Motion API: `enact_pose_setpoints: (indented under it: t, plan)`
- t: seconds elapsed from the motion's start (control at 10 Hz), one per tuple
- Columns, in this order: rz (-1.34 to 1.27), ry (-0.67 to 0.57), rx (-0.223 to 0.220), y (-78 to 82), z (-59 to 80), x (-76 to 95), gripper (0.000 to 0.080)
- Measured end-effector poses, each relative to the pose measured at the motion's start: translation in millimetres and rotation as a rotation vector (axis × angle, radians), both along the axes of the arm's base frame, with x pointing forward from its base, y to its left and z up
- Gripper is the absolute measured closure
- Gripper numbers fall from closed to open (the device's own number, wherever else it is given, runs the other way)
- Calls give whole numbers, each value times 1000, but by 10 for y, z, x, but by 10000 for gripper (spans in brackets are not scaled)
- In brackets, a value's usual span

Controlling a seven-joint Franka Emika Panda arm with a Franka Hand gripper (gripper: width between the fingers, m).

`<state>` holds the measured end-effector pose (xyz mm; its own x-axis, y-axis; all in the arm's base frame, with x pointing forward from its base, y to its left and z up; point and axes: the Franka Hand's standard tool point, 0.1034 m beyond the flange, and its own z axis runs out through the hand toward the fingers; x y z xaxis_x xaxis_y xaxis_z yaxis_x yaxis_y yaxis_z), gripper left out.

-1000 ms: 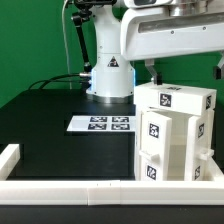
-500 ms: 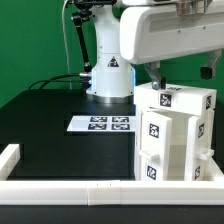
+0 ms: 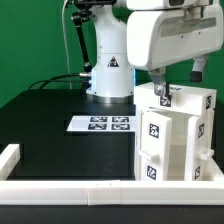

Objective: Assemble cabinet

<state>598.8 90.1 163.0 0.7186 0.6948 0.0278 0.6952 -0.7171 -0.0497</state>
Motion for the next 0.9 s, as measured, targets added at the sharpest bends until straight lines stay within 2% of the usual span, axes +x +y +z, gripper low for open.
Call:
enact_pose_setpoints:
  t: [0.2,0.4,0.5,0.6,0.8,0.9]
  plan:
    - [-2,5,-2,-21,-69,-51,2]
    - [-4,6,-2,-32,-74,-55,14]
    - [-20,7,-3,-33,-74,-54,195]
    - [-47,8,-3,-34,-74,-54,246]
    - [-55,9,-3,-34,-74,-54,246]
    - [-180,16,-3,-31,-74,-55,246]
